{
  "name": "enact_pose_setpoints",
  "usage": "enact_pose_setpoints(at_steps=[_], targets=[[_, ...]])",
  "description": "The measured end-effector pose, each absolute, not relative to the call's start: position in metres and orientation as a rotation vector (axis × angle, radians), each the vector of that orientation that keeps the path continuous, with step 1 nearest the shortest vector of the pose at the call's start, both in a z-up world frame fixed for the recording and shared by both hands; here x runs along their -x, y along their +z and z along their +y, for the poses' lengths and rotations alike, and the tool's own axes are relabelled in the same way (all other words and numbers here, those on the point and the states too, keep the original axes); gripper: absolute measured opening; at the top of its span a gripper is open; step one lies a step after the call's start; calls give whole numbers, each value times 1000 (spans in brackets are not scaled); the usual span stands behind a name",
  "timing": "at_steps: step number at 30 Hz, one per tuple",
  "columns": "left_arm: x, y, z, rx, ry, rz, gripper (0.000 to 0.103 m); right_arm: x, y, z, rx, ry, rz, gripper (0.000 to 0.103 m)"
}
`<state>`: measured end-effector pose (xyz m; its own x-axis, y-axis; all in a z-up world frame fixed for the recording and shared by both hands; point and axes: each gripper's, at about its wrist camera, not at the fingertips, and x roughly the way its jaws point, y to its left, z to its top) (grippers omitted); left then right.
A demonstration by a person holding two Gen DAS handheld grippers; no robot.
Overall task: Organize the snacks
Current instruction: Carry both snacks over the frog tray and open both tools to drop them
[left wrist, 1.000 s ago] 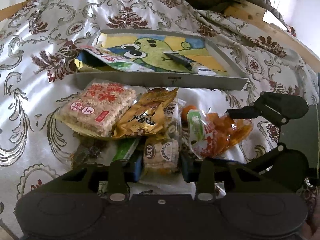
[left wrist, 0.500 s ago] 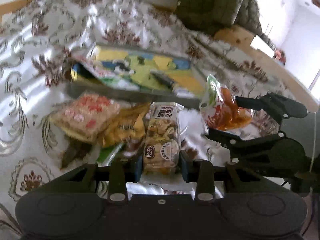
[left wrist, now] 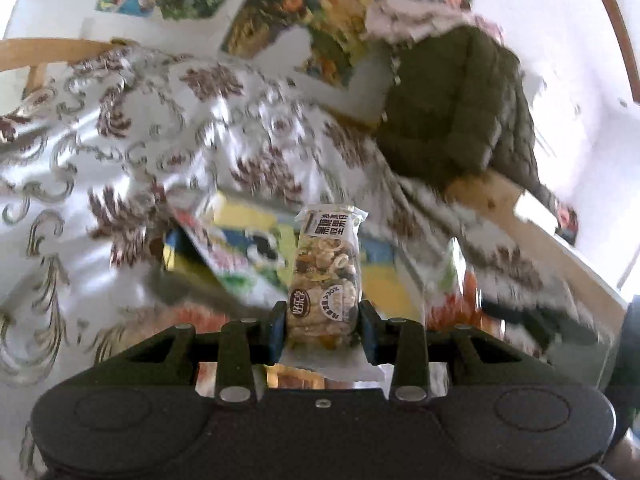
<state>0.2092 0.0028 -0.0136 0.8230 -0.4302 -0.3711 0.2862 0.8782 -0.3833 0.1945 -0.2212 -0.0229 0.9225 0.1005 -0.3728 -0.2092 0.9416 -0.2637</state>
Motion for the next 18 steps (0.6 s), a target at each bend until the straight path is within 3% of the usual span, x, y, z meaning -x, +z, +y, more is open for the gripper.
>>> enact_pose_setpoints(at_steps=[6, 18], targets=[[-252, -11, -15, 330, -352, 433, 39, -213, -27, -229, 284, 111, 365, 83], [-309, -49, -44, 299, -313, 547, 39, -262, -41, -238, 232, 33, 353, 83]])
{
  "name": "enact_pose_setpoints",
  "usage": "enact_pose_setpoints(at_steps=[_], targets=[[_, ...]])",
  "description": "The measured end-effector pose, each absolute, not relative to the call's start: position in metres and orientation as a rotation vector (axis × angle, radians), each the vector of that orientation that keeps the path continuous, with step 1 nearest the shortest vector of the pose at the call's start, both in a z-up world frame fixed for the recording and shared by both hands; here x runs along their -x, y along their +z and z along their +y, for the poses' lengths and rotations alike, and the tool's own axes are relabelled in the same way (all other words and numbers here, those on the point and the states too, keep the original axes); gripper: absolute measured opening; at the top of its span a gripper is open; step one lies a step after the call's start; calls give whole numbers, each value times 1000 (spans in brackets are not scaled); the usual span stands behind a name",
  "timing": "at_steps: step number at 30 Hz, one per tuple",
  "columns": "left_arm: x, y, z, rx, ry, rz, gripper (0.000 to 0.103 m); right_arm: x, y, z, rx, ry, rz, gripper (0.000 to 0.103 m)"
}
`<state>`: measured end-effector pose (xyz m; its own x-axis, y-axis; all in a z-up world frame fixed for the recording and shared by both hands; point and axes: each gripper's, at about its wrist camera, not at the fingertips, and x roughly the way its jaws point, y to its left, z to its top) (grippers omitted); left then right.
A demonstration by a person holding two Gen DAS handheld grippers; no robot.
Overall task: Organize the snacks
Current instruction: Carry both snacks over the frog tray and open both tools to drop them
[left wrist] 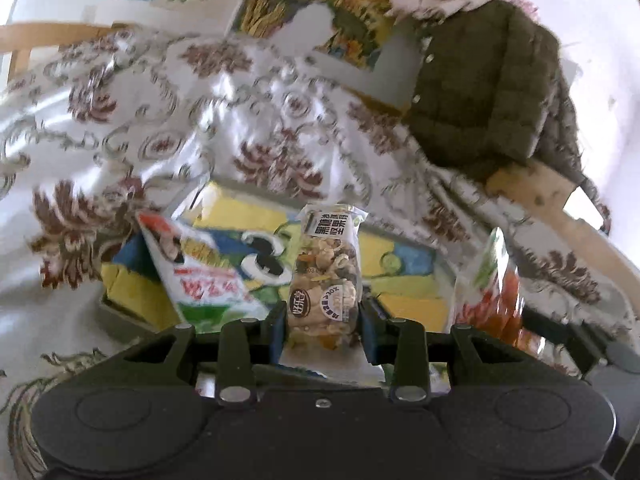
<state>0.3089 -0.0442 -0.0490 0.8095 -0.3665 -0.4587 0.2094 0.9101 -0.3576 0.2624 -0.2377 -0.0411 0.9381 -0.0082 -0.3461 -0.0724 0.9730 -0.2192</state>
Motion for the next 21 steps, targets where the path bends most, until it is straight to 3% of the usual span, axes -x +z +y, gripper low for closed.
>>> enact_pose_setpoints(at_steps=[16, 21], targets=[[-321, -56, -53, 195, -348, 582, 41, -277, -65, -214, 337, 73, 412, 89], [-317, -53, -55, 176, -344, 577, 59, -277, -65, -214, 347, 62, 419, 92]])
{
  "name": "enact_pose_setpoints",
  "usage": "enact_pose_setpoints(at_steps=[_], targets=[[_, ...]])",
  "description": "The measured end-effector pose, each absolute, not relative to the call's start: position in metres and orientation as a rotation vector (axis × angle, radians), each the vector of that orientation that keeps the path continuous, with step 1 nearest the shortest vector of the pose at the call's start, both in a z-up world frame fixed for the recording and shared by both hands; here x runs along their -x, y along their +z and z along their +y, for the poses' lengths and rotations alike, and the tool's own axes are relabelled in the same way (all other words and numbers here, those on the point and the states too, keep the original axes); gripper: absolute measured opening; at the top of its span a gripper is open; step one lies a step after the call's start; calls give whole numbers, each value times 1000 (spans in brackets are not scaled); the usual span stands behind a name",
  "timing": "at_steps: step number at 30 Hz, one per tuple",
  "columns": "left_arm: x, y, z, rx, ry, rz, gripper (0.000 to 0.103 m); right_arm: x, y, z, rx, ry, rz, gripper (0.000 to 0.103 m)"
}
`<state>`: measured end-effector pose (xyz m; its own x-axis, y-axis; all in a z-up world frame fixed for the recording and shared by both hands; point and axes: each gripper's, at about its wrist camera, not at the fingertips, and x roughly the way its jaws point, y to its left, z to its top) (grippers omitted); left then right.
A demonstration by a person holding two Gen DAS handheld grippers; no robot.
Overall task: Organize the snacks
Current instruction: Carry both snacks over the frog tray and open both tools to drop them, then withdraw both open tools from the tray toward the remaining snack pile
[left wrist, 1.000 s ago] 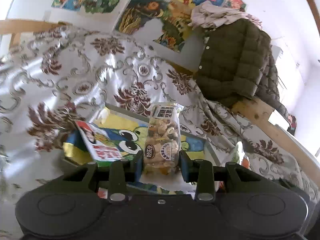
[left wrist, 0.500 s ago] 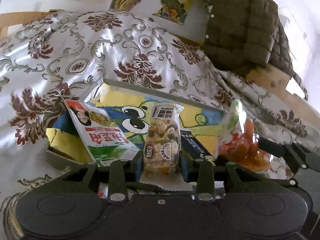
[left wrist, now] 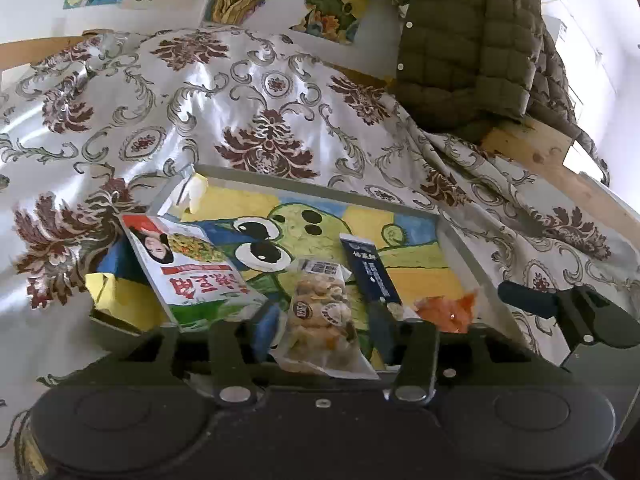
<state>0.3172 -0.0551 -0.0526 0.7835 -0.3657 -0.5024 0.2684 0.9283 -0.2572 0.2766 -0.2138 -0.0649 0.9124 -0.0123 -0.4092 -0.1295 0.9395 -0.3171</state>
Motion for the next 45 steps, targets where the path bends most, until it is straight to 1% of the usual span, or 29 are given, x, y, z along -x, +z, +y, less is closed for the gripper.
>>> enact_pose_setpoints(at_steps=[4, 6, 7, 9, 10, 12, 14, 17, 22, 28, 33, 40, 45], targets=[[-312, -46, -51, 201, -327, 568, 66, -272, -61, -216, 340, 42, 412, 96], [-308, -40, -47, 212, -317, 553, 73, -268, -56, -219, 321, 38, 406, 98], [-305, -36, -45, 216, -309, 540, 75, -266, -53, -220, 307, 41, 404, 98], [-296, -28, -41, 217, -295, 509, 83, -258, -46, -224, 271, 44, 388, 102], [-292, -23, -39, 214, -284, 493, 85, -253, -42, -227, 246, 42, 374, 103], [-280, -12, -36, 193, -242, 445, 95, -241, -31, -233, 186, 38, 351, 103], [-266, -2, -33, 163, -197, 395, 101, -231, -22, -239, 129, 30, 332, 103], [-247, 11, -29, 128, -166, 354, 102, -215, -5, -249, 47, 28, 289, 103], [-214, 24, -19, 86, -146, 349, 102, -188, 13, -262, -47, 69, 241, 103], [-162, 19, 8, 50, -87, 359, 102, -152, 12, -260, -24, 109, 266, 103], [-130, 14, 27, 95, -74, 435, 102, -120, 14, -251, -49, 102, 266, 103], [-96, 5, 28, 70, -56, 473, 102, -85, 4, -228, 18, 65, 306, 103], [-86, 3, 29, 71, -37, 480, 102, -69, -4, -220, -4, 30, 366, 103]])
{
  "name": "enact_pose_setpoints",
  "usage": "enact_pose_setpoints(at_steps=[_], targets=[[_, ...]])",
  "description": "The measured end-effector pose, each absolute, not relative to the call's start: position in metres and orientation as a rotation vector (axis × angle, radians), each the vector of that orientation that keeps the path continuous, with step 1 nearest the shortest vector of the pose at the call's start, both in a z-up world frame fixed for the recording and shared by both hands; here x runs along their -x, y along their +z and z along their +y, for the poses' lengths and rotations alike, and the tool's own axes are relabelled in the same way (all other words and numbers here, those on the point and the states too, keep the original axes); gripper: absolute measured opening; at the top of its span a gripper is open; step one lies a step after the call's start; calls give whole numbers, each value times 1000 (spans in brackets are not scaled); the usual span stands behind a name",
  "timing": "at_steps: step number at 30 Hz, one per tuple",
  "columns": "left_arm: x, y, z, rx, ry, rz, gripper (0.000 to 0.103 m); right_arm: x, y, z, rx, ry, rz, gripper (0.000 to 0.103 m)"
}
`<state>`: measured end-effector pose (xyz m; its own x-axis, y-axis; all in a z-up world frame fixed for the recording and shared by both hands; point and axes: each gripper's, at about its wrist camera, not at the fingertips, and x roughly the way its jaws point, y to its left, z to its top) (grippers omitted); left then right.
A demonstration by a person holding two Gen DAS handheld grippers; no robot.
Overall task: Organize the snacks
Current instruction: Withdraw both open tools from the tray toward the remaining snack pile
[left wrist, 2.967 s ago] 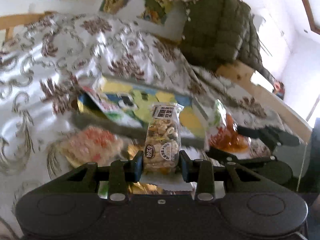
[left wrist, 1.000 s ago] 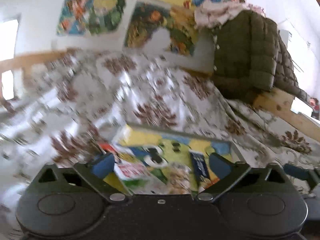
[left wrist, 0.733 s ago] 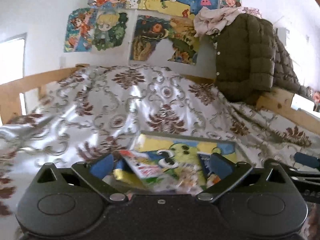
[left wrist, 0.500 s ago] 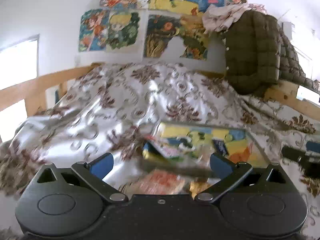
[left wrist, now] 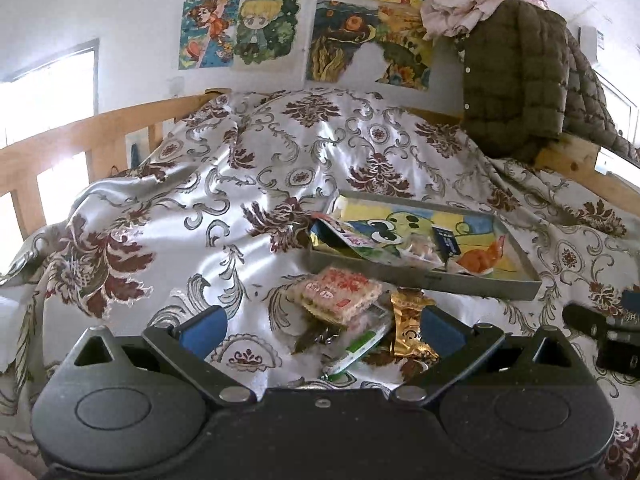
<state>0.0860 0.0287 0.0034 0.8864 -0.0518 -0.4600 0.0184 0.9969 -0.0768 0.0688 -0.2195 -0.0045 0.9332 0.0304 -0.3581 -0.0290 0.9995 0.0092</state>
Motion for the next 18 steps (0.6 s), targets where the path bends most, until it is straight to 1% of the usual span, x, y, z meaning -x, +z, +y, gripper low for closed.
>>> enact_pose_setpoints(at_steps=[4, 10, 18], targets=[[-85, 3, 26, 61, -39, 486, 102, -63, -12, -218, -36, 20, 428, 103], [-85, -3, 19, 11, -40, 533, 102, -50, -15, -209, -17, 11, 433, 103], [-89, -8, 20, 4, -20, 582, 102, -55, -20, -200, -1, 48, 509, 103]])
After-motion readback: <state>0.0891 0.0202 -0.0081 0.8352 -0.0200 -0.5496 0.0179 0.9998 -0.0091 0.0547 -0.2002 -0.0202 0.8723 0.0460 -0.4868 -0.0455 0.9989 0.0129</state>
